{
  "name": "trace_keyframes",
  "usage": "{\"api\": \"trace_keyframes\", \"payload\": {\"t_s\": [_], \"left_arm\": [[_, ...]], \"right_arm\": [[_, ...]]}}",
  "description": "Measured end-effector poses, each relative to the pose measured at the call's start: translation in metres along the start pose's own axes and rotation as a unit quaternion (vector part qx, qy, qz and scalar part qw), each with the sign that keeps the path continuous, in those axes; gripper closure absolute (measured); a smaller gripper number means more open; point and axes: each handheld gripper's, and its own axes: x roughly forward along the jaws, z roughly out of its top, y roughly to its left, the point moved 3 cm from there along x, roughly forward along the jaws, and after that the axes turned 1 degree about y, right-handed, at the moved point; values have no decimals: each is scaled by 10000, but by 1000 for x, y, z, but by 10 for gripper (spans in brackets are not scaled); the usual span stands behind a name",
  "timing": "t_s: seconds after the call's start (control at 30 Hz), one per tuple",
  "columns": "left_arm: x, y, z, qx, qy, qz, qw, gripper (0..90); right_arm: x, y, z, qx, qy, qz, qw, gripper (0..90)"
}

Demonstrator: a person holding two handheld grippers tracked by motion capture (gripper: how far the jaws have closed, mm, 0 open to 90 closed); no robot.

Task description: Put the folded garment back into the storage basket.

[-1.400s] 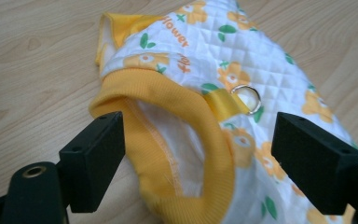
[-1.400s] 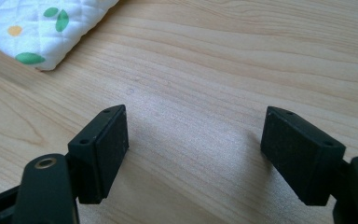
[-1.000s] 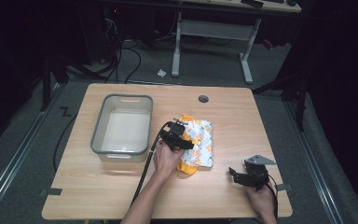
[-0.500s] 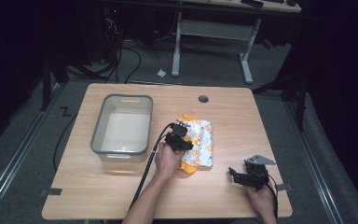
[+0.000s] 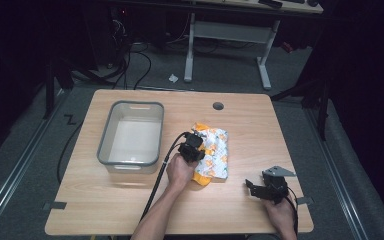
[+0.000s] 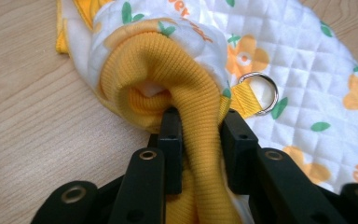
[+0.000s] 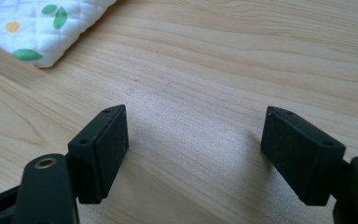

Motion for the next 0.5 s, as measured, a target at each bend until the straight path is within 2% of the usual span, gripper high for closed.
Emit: {"api": "trace_keyframes", "payload": {"t_s": [0.2,0.23,0.5], "left_arm": [[-9,-1,3,77,-169,-42,9998,741],[-15,-2,4,45,-215,-130,9997,742],[-34,-5,7,110,-485,-245,9985,744]], "right_arm": [[0,0,0,-5,2,7,10000,235],[0,0,0,0,2,7,10000,235],[0,0,0,-1,1,6,10000,235]]}}
